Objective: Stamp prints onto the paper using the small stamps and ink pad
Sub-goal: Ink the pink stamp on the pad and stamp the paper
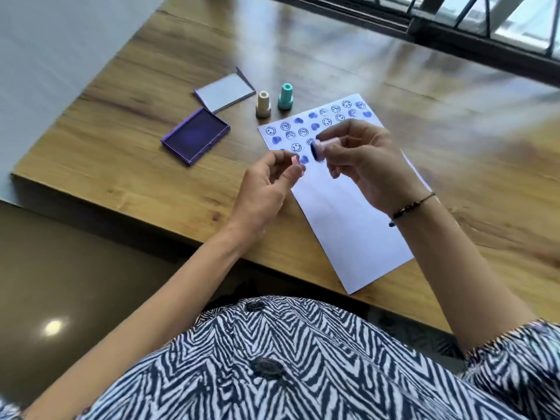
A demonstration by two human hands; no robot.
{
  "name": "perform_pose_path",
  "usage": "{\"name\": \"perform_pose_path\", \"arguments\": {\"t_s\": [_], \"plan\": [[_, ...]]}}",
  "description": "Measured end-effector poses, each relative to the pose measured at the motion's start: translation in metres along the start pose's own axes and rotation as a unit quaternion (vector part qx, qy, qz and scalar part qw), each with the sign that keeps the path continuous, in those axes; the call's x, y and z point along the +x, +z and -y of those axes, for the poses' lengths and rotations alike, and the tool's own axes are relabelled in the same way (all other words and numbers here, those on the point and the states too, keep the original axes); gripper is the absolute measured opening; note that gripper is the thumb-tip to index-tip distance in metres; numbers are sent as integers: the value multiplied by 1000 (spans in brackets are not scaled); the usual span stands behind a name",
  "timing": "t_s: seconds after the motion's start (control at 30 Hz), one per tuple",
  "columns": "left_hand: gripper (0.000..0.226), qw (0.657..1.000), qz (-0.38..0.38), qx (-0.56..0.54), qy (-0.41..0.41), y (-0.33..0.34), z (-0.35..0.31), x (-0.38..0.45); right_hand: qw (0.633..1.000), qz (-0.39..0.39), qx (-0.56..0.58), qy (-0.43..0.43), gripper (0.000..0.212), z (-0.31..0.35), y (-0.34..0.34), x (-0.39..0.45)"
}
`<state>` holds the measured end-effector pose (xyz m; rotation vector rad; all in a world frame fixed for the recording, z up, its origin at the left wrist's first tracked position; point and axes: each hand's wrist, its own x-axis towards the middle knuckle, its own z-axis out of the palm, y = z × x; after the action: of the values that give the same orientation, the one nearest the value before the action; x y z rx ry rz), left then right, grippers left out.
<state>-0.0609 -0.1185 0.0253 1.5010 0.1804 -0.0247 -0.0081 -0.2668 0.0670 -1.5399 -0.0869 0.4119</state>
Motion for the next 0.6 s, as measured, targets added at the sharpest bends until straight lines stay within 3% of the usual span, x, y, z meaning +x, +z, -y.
{"name": "perform_pose_path", "arguments": {"t_s": [0.17, 0.6], "plan": [[8, 998, -10, -49, 25, -1, -5, 7, 999, 6, -51, -15, 14, 0, 13, -1], [4, 998, -36, -29, 45, -10, -13, 9, 993, -54, -56, -91, 13, -8, 39, -3]]}}
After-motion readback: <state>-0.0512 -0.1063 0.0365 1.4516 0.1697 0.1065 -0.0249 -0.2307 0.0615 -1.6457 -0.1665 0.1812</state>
